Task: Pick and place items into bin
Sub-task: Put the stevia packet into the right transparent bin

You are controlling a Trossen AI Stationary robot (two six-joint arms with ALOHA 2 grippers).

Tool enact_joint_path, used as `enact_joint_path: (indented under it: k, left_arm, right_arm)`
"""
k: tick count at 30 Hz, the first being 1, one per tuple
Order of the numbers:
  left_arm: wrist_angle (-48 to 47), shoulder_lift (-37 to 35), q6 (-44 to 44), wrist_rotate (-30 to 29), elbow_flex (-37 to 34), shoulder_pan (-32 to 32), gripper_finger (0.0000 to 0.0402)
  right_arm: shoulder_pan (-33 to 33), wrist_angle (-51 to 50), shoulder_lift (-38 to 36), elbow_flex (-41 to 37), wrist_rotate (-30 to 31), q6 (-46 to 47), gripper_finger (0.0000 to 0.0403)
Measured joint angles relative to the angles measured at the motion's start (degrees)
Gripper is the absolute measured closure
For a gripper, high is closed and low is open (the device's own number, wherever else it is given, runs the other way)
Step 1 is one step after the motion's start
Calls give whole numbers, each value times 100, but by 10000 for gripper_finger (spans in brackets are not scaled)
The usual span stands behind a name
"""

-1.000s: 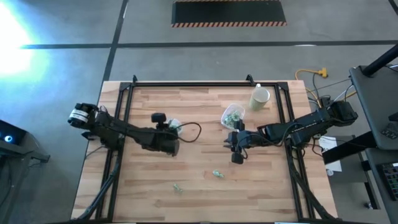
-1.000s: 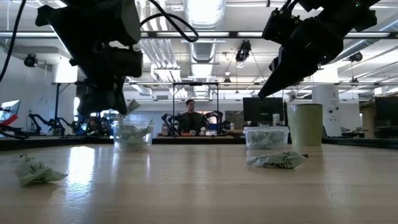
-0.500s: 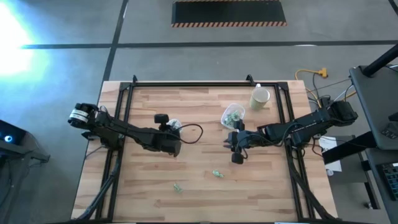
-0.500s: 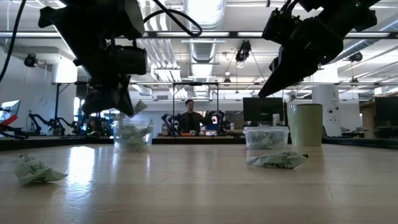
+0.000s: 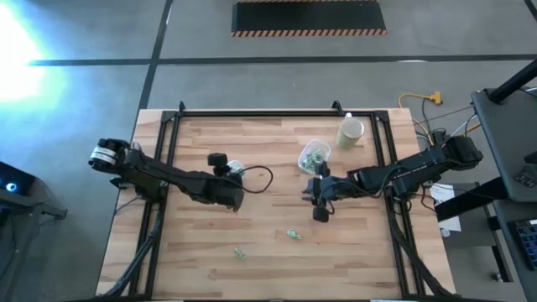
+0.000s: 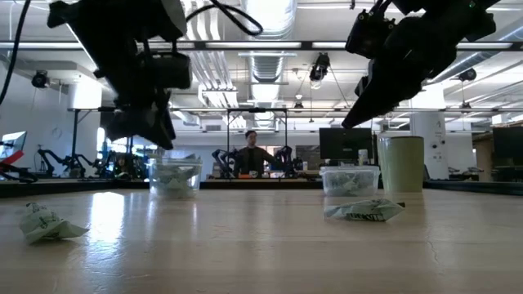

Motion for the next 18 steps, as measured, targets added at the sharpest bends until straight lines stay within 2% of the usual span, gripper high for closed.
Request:
enact_joint_path:
  k: [4, 9, 18]
  left_arm:
    - [-52, -406, -105, 117, 28, -246, 283]
    - [-60, -1031, -404, 441, 30, -682, 283]
    - [13, -1652, -698, 465, -27, -1346, 283]
  right_arm:
    - [79, 44, 26, -10, -702, 222, 315]
    - [298, 469, 284, -16, -811, 208, 308]
    - [608, 1317, 1272, 16, -1470, 179, 301]
